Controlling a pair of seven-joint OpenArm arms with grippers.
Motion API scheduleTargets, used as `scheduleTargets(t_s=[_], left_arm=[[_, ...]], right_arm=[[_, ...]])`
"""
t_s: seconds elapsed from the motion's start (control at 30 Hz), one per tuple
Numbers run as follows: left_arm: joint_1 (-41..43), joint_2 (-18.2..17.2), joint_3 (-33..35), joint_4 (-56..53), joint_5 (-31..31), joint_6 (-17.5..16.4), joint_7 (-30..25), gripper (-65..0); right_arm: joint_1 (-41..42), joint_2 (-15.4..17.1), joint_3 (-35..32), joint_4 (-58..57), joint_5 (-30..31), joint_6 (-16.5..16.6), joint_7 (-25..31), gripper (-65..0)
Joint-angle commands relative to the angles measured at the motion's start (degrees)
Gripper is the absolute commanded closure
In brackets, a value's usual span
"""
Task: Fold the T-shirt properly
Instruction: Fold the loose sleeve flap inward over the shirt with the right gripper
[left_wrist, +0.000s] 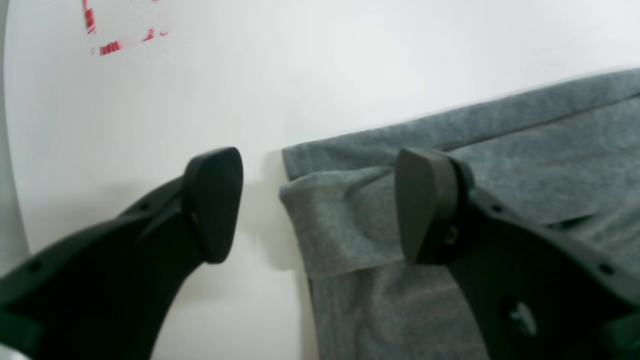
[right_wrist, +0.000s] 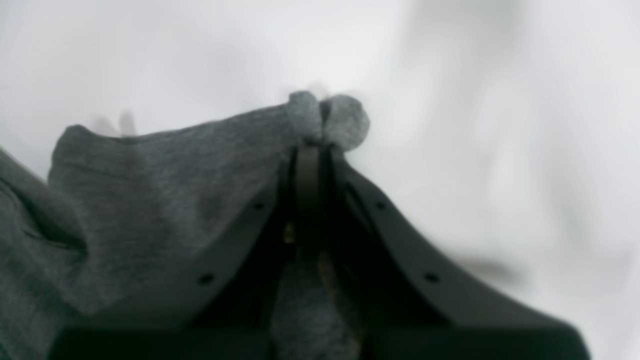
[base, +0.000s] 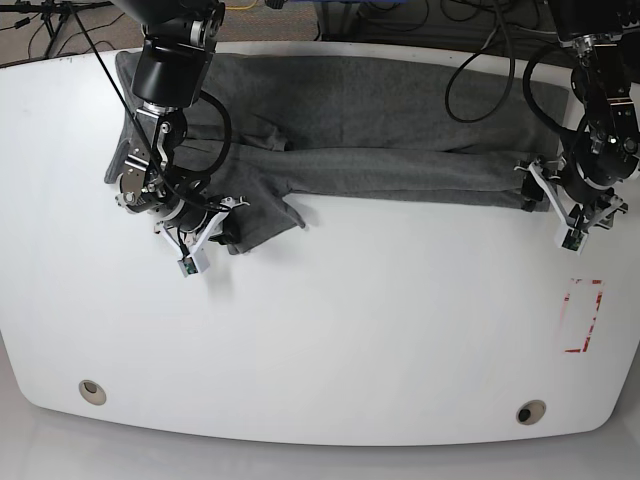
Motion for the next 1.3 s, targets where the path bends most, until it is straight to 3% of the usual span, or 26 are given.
scheduleTargets(t_s=[0.0,0.17,0.33,0.63,0.9,1.27], left_arm=[[-0.7,-0.8,-0.4,0.6,-0.3,0.1,-1.0,-45.1],[-0.7,-0.8,-0.3,-0.4,-0.3,0.1,-1.0,-45.1],[-0.7,-0.8,-0.3,-2.4,-0.3,0.1,-1.0,-45.1],[-0.7,-0.8,-0.3,-3.1,-0.3,0.1,-1.1,-45.1],[-0.7,-0.7,-0.2,-3.2,-0.2,0.1,-1.1,-45.1],[-0.7,-0.7,-0.2,-3.2,-0.2,0.1,-1.1,-45.1]], right_arm=[[0.3,0.3,-0.1,3.5,-0.3,0.0,-1.3,0.0],[-0.8,-0.2,0.1,11.0,-0.1,0.0,-5.9,0.0],[-3.6,-0.8,0.1,20.2,6.7,0.0,-14.0,0.0],[-11.6,2.1,-0.3,33.2,32.1,0.0,-27.7,0.0],[-17.7,5.7,-0.5,34.5,50.9,0.0,-31.0,0.0],[-24.0,11.5,-8.5,34.5,58.3,0.0,-30.8,0.0]])
